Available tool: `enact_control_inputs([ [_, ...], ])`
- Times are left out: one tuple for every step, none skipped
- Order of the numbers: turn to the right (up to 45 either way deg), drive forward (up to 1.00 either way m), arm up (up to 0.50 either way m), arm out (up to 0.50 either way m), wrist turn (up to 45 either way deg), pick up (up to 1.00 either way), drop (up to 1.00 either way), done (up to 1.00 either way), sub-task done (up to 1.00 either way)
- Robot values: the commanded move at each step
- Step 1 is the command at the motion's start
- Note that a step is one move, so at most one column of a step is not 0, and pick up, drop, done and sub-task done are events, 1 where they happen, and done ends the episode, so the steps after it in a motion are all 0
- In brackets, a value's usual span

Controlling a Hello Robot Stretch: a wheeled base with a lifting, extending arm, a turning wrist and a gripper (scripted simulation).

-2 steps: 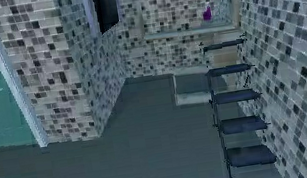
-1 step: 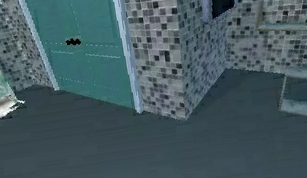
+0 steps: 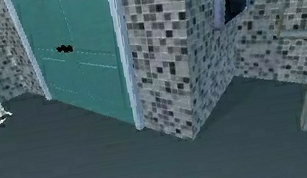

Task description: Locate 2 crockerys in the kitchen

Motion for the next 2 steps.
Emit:
enact_control_inputs([
  [-45.0,0.00,0.00,0.00,0.0,0.00,0.00,0.00,0.00],
  [-6.0,0.00,0.00,0.00,0.0,0.00,0.00,0.00,0.00],
])
